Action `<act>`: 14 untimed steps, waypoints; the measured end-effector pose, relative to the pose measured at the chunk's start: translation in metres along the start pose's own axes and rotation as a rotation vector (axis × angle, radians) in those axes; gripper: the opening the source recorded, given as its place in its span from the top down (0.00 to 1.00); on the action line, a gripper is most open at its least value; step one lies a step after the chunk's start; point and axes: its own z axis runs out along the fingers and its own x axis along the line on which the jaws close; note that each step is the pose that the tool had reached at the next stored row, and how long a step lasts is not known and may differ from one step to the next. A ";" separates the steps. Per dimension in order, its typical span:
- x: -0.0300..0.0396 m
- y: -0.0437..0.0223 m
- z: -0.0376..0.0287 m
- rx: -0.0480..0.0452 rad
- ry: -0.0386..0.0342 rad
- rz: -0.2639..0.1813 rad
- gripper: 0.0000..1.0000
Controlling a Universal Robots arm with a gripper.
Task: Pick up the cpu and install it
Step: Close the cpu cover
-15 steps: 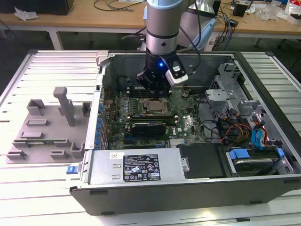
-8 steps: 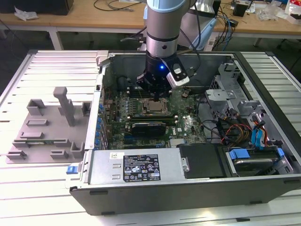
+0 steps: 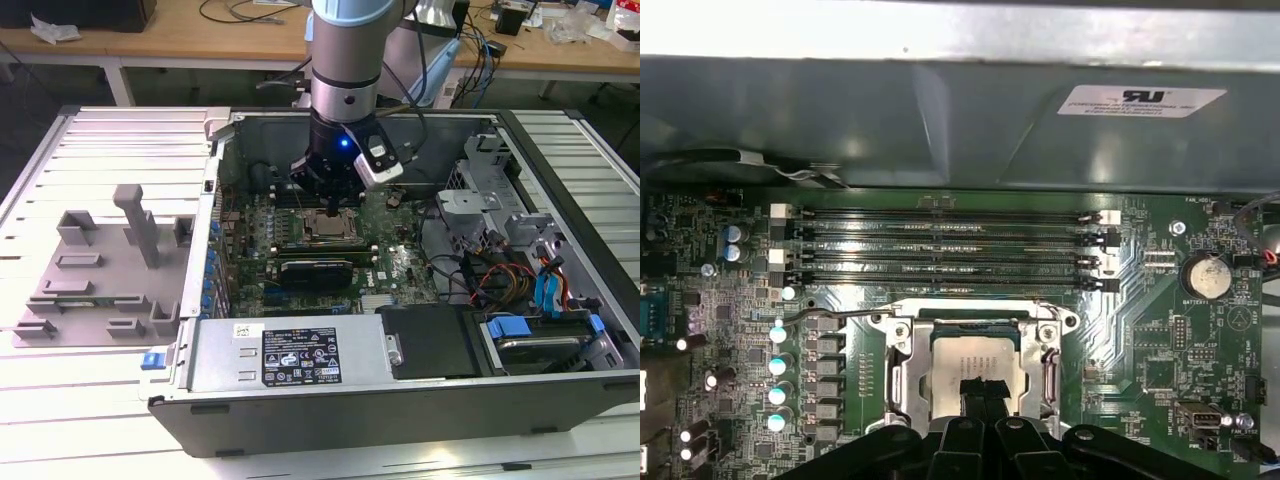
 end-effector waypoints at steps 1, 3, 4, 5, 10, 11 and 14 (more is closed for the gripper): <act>0.0006 0.0000 0.0002 -0.0001 -0.0001 0.000 0.89; 0.0028 0.0000 0.0005 0.0000 -0.0003 0.000 0.89; 0.0037 0.0001 0.0006 -0.0001 -0.0005 0.000 0.89; 0.0045 0.0001 0.0007 -0.0003 -0.0006 0.000 0.89; 0.0138 -0.0033 0.0011 -0.0002 -0.0022 0.000 0.89; 0.0145 -0.0042 0.0012 -0.0001 -0.0021 0.000 0.89; 0.0176 -0.0061 0.0032 -0.0001 -0.0023 0.000 0.89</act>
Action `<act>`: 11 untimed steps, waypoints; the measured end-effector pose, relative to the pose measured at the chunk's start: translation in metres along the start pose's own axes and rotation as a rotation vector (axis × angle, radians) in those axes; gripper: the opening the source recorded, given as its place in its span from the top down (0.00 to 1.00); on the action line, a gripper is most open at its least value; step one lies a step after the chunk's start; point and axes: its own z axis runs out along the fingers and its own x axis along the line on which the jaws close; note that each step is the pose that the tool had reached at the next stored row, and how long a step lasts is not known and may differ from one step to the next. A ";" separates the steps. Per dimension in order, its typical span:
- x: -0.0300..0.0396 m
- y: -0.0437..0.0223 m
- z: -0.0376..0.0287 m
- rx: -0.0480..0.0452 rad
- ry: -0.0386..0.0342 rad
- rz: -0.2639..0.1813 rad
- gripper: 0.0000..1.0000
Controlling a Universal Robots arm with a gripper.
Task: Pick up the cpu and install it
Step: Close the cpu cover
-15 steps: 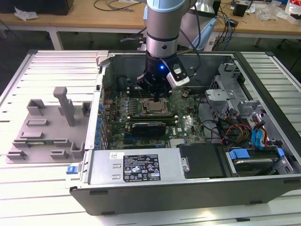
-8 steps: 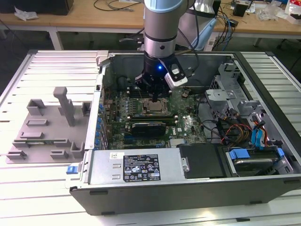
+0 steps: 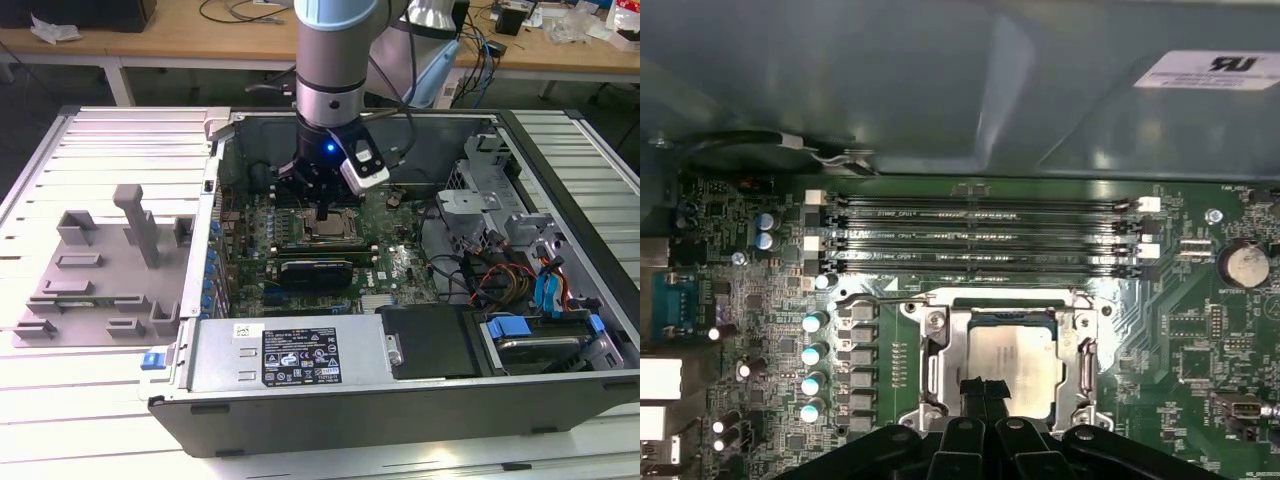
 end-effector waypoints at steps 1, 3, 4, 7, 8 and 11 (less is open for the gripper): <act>0.0029 -0.0001 0.0013 0.0002 0.0000 0.000 0.89; 0.0060 -0.0002 0.0043 0.0000 -0.0003 -0.001 0.89; 0.0077 -0.0002 0.0060 0.0000 -0.0024 -0.001 0.89; 0.0106 -0.0003 0.0088 0.0000 -0.0115 -0.012 0.89; 0.0115 -0.0003 0.0100 -0.0002 -0.0149 -0.021 0.89; 0.0148 -0.0003 0.0166 -0.0003 -0.0161 -0.024 0.89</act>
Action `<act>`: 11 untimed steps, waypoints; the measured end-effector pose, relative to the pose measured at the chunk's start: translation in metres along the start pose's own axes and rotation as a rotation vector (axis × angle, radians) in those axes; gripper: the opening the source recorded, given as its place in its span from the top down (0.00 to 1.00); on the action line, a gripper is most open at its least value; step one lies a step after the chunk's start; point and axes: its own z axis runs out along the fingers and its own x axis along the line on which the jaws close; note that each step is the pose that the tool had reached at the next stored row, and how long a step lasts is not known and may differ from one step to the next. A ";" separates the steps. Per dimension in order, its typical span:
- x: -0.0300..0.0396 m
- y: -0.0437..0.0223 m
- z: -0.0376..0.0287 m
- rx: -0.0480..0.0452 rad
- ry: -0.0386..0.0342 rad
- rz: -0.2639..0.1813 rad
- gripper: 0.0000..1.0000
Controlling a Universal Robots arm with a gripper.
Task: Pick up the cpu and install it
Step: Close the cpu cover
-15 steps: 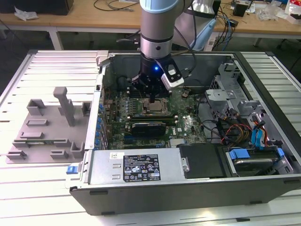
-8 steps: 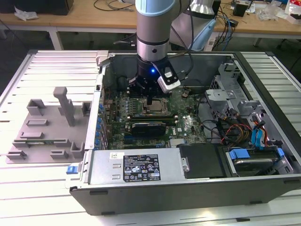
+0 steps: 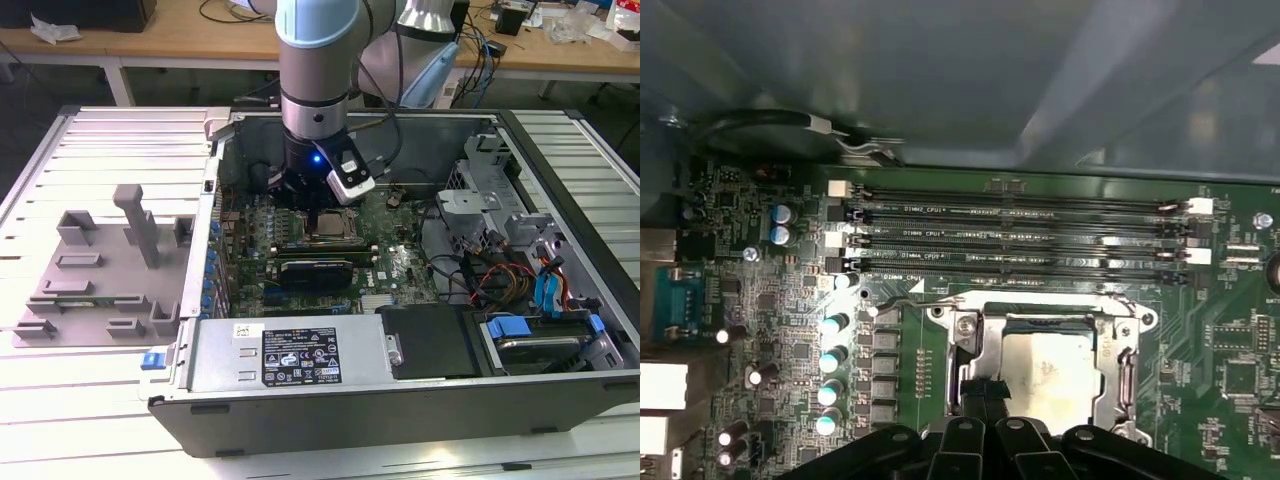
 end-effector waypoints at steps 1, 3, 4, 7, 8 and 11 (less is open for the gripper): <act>0.0003 0.0000 0.0012 0.0000 0.0001 0.000 0.89; 0.0009 -0.0001 0.0019 0.0002 0.0002 0.000 0.89; 0.0009 -0.0001 0.0020 0.0003 0.0003 0.000 0.89; 0.0015 -0.0001 0.0039 0.0001 0.0001 0.000 0.89; 0.0016 -0.0001 0.0039 0.0002 0.0002 0.000 0.89; 0.0022 -0.0001 0.0055 0.0001 0.0001 0.000 0.89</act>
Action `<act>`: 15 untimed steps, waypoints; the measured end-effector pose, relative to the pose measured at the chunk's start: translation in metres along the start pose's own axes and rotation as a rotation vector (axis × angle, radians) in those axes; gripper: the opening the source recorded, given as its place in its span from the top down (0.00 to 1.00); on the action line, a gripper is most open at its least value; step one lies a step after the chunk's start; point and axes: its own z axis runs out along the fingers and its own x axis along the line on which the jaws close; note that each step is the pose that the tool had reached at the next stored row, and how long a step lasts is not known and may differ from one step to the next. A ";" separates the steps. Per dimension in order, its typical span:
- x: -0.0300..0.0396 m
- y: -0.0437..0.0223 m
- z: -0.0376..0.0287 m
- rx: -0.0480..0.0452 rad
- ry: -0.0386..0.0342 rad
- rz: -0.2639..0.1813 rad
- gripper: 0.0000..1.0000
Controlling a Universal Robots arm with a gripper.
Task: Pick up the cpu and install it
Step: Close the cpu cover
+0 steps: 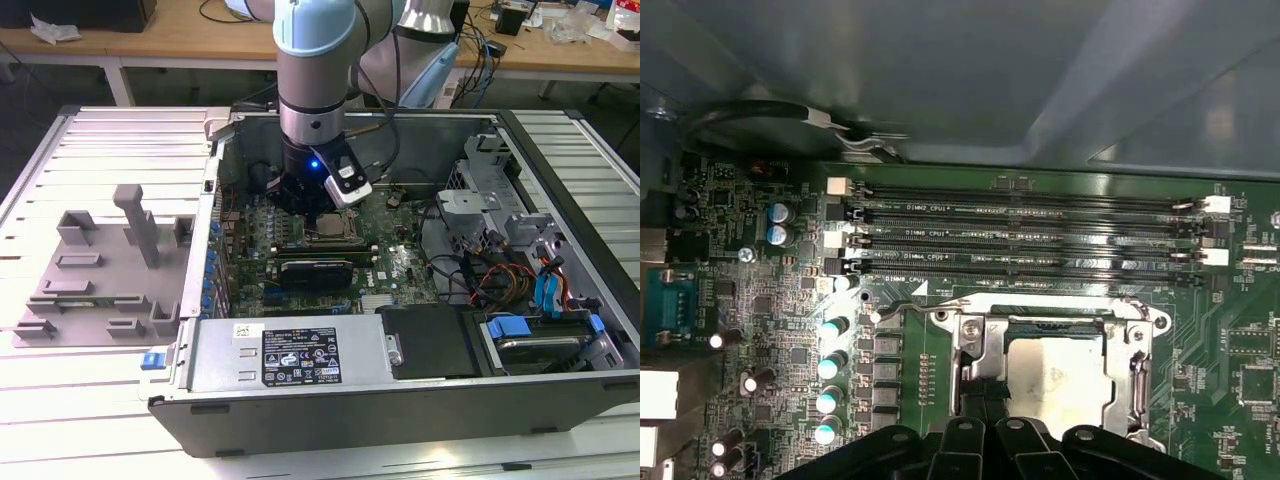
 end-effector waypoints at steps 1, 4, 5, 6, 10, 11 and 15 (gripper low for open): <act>0.0000 0.0000 0.0000 0.0001 0.0001 0.000 0.89; 0.0001 0.0001 0.0010 -0.0002 -0.0002 0.000 0.89; 0.0004 0.0000 0.0013 0.0002 0.0001 0.000 0.89; 0.0004 0.0000 0.0013 0.0003 0.0003 0.000 0.89; 0.0005 -0.0004 0.0017 -0.0005 -0.0002 0.000 0.89; 0.0004 -0.0006 0.0017 -0.0003 -0.0001 0.000 0.89; 0.0004 -0.0008 0.0016 0.0000 -0.0001 0.000 0.89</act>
